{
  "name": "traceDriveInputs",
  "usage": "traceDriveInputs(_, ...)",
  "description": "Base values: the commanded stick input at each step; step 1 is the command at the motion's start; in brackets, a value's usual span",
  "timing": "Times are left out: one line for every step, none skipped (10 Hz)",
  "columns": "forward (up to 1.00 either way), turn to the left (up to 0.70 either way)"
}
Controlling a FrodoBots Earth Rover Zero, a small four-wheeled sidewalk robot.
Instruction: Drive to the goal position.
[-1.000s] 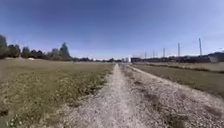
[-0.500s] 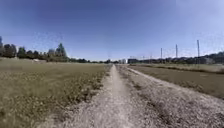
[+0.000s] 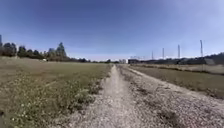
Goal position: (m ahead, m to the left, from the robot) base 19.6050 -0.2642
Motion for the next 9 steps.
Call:
traceDriveInputs(0.7,0.0)
traceDriveInputs(0.7,0.0)
traceDriveInputs(0.7,0.0)
traceDriveInputs(0.7,0.0)
traceDriveInputs(0.7,0.0)
traceDriveInputs(0.7,0.0)
traceDriveInputs(0.7,0.0)
traceDriveInputs(0.7,0.0)
traceDriveInputs(0.7,0.0)
